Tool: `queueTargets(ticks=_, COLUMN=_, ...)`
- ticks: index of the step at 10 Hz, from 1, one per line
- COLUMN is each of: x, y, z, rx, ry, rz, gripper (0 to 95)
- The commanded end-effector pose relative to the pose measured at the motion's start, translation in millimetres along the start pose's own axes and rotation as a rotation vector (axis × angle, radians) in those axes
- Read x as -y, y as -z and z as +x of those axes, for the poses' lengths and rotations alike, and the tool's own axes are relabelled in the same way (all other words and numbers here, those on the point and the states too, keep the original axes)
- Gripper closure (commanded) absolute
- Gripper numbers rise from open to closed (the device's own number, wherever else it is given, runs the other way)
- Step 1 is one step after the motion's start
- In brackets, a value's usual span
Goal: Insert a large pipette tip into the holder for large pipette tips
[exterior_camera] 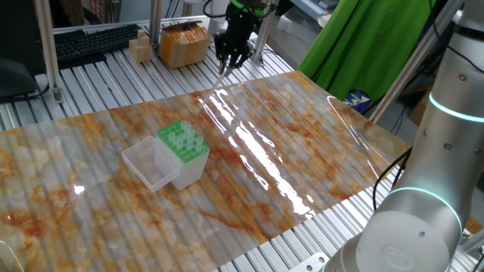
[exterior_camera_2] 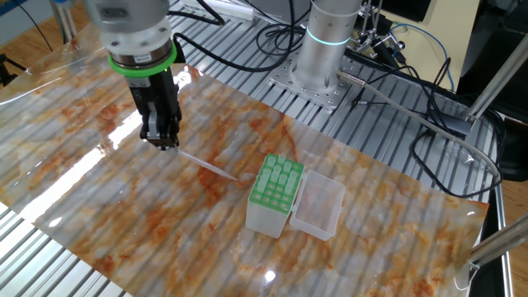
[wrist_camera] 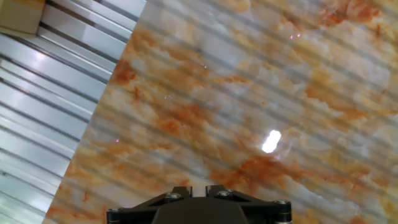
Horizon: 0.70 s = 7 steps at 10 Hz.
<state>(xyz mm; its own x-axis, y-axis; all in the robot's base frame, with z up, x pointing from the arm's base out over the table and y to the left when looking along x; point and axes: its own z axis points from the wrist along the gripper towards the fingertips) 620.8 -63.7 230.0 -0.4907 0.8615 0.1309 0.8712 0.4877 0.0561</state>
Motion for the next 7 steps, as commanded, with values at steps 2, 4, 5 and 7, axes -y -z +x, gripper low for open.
queueTargets(ticks=2, x=1.6, y=-0.2, z=1.0, rx=0.056, ry=0.017, rz=-0.012, gripper=95.0)
queueTargets(ticks=4, x=1.6, y=-0.2, z=1.0, rx=0.080, ry=0.007, rz=0.005, gripper=95.0)
queueTargets(ticks=5, x=1.6, y=-0.2, z=1.0, rx=0.077, ry=-0.006, rz=0.006, gripper=95.0)
queueTargets(ticks=7, x=0.0, y=4.4, z=9.9, rx=0.090, ry=-0.047, rz=0.012, gripper=95.0)
